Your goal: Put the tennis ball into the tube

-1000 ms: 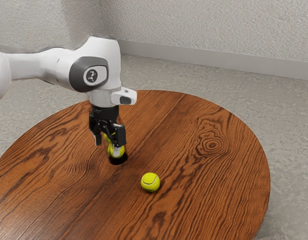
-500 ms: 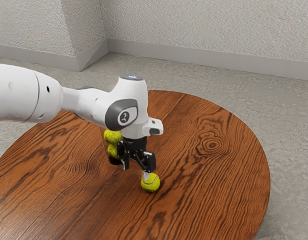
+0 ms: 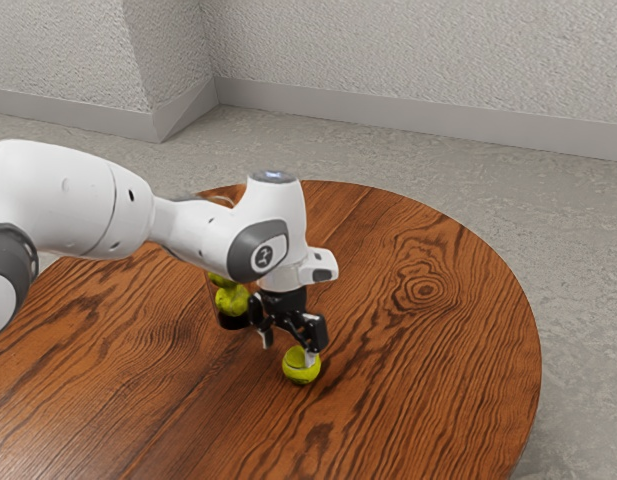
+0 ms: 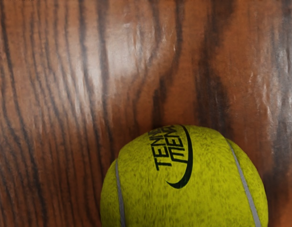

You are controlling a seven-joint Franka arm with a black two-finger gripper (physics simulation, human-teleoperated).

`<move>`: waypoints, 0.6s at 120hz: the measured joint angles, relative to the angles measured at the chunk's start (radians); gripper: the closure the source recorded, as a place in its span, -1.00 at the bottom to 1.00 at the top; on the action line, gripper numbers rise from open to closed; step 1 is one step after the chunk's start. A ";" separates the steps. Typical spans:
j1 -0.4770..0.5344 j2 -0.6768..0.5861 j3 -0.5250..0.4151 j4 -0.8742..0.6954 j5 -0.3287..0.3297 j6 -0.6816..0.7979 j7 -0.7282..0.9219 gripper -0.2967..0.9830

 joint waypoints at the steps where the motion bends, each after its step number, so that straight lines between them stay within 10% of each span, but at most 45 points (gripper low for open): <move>1: 0.000 0.001 0.000 0.000 0.000 0.001 0.000 -0.54; 72: -0.019 0.064 0.000 -0.002 -0.002 0.121 -0.020 -0.38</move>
